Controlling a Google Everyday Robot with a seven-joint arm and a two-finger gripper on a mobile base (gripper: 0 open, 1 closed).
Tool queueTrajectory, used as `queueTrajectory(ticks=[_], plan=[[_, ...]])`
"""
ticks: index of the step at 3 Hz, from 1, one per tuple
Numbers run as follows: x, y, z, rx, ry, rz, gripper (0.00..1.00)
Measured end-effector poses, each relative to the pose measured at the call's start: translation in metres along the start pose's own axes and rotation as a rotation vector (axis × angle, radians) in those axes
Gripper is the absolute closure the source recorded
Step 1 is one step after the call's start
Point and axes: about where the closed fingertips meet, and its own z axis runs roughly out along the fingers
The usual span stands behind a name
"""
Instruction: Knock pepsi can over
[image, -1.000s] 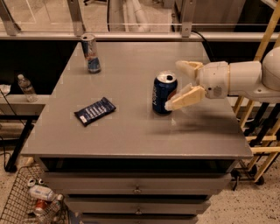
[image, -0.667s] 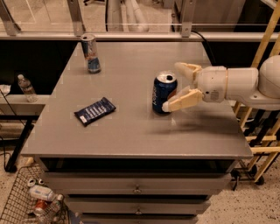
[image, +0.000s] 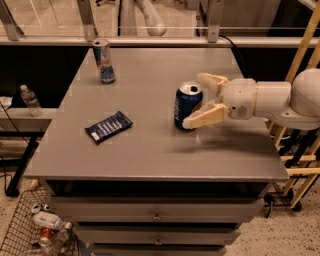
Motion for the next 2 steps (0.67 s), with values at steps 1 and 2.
queueTrajectory(ticks=[1, 2], plan=[[-0.0002, 0.0014, 0.0045, -0.013, -0.002, 0.001, 0.00], [0.0003, 0.0036, 0.0099, -0.024, -0.002, 0.009, 0.19]])
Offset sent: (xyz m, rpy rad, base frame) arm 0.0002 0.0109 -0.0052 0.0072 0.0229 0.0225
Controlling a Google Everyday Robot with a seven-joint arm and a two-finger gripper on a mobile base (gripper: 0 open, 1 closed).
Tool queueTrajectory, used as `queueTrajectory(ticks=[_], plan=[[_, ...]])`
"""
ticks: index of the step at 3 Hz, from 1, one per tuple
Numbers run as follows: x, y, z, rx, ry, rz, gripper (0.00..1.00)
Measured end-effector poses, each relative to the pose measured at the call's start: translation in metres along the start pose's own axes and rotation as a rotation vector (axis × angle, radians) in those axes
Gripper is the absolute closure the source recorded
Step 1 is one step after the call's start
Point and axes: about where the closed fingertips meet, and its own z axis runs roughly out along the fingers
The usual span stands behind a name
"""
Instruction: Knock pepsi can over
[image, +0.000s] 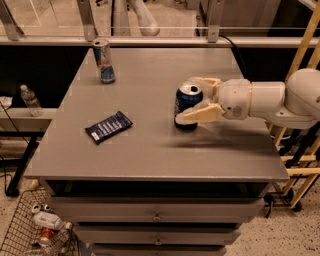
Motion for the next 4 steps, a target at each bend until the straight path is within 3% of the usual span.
queueTrajectory(ticks=[2, 3, 4], plan=[[-0.001, 0.002, 0.003, -0.005, -0.003, 0.003, 0.65], [-0.003, -0.006, -0.015, 0.032, 0.045, -0.034, 0.88], [-0.005, -0.016, -0.042, 0.067, 0.219, -0.161, 1.00]])
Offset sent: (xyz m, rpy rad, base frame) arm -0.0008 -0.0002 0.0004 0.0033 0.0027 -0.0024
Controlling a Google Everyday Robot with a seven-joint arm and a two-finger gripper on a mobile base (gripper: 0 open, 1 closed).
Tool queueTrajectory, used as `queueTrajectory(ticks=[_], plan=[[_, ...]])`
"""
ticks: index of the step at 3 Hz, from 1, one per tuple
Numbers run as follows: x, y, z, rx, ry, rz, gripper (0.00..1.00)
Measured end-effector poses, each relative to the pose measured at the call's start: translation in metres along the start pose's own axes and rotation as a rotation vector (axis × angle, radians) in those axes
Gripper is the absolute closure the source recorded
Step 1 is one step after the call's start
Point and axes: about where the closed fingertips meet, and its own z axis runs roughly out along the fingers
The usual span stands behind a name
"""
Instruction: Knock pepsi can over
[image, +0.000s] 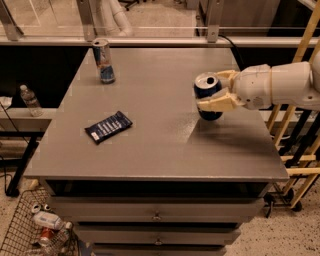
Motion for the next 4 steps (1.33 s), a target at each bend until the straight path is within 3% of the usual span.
queueTrajectory(ticks=[1, 2, 4], plan=[[0.008, 0.001, 0.000, -0.036, 0.192, -0.147, 1.00], [0.014, 0.011, 0.007, -0.127, 0.345, -0.322, 1.00], [0.014, 0.032, 0.018, -0.408, 0.523, -0.656, 1.00]])
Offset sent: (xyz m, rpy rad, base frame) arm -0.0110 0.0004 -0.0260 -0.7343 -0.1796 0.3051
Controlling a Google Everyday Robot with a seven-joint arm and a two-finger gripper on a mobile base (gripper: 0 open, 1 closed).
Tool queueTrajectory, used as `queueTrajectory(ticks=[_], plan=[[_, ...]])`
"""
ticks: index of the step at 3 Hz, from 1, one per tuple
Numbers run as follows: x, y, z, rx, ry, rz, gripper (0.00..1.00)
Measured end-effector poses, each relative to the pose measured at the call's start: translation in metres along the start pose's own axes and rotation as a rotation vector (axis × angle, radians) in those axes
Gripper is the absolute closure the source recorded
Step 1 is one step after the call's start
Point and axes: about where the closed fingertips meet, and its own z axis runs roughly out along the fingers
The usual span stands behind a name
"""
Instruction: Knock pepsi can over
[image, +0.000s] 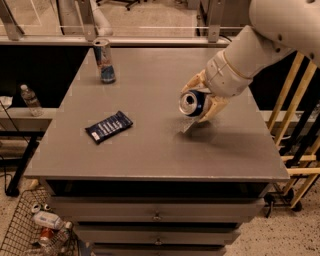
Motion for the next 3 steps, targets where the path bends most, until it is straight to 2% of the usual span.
queueTrajectory(ticks=[1, 2, 3], plan=[[-0.008, 0.007, 0.010, -0.144, 0.079, -0.149, 1.00], [-0.014, 0.012, 0.025, -0.265, 0.192, -0.256, 1.00], [-0.012, 0.015, 0.037, -0.353, 0.304, -0.316, 1.00]])
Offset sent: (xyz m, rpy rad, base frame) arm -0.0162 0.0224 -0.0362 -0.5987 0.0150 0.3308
